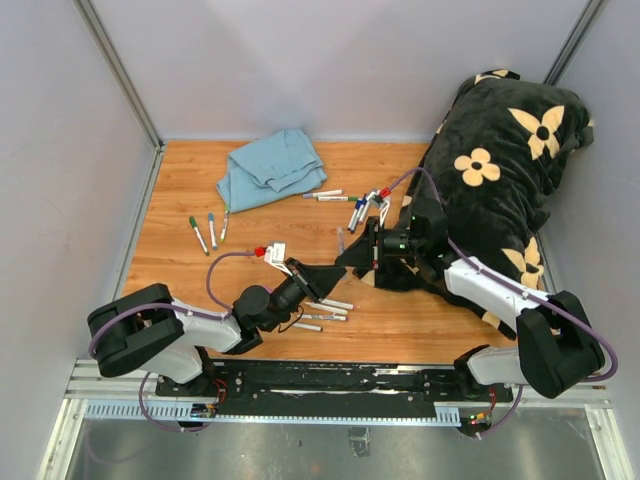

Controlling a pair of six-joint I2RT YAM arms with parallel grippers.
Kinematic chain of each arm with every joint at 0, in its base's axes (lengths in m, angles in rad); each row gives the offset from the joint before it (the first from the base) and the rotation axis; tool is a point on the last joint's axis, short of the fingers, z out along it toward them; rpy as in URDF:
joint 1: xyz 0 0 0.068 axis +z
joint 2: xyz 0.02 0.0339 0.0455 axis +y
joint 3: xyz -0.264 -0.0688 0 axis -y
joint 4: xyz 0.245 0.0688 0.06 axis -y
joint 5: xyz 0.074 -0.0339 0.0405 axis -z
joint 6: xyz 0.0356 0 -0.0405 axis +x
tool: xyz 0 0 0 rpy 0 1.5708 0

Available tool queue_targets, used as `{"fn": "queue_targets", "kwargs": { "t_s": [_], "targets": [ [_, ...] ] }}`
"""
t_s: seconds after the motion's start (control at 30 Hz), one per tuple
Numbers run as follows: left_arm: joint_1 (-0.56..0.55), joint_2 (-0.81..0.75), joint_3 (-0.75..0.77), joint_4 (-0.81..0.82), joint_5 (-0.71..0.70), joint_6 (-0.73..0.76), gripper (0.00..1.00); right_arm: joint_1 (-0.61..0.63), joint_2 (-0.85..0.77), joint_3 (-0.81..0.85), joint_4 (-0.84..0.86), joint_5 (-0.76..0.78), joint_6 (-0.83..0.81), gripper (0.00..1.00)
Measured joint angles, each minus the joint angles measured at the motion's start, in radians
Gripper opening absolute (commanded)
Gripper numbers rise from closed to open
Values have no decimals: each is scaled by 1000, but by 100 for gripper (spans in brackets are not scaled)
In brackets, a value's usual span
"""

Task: Open the pen caps
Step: Pick up the pen from the center of the board.

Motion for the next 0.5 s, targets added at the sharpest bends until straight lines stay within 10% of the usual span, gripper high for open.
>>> {"fn": "queue_targets", "kwargs": {
  "t_s": [0.2,0.5],
  "targets": [
    [-3,-77,2,-72,-3,10,95,0,0,45,-78,-12,-65,1],
    [-3,-453,272,-699,-137,-5,99,-50,0,134,-288,-30,-248,1]
  ]
}}
